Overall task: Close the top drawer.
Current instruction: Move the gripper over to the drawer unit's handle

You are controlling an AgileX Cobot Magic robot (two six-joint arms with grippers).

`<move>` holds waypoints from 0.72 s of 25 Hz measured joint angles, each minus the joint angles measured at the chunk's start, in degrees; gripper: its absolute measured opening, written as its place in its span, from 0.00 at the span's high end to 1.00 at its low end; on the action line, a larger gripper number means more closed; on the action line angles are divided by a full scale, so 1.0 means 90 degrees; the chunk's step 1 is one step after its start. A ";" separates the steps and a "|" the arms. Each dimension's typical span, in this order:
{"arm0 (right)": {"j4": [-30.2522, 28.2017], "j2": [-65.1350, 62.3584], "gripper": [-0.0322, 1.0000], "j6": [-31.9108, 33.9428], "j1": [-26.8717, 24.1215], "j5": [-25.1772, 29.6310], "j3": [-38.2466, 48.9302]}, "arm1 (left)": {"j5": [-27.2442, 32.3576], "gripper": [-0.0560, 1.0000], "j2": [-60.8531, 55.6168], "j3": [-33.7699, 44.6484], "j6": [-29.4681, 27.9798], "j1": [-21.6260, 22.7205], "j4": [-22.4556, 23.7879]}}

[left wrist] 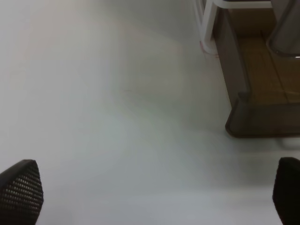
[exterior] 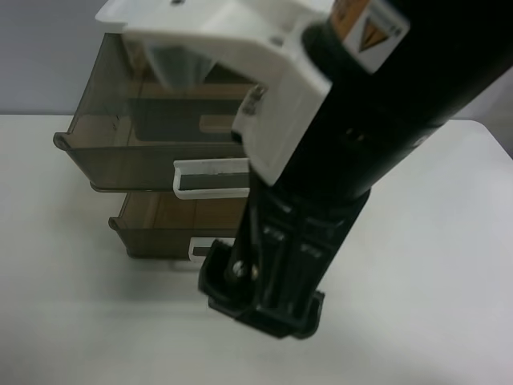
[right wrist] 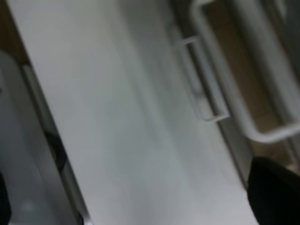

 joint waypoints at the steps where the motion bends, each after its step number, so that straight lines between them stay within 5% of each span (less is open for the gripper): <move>1: 0.0000 0.0127 0.01 0.0000 0.0060 0.0008 0.0000 | 0.0000 0.01 0.0000 0.0000 0.0000 0.0000 0.0000; 18: -0.0769 0.1566 0.01 0.0177 -0.0009 0.0027 -0.0685 | 0.0000 0.01 0.0000 0.0000 0.0000 0.0000 0.0000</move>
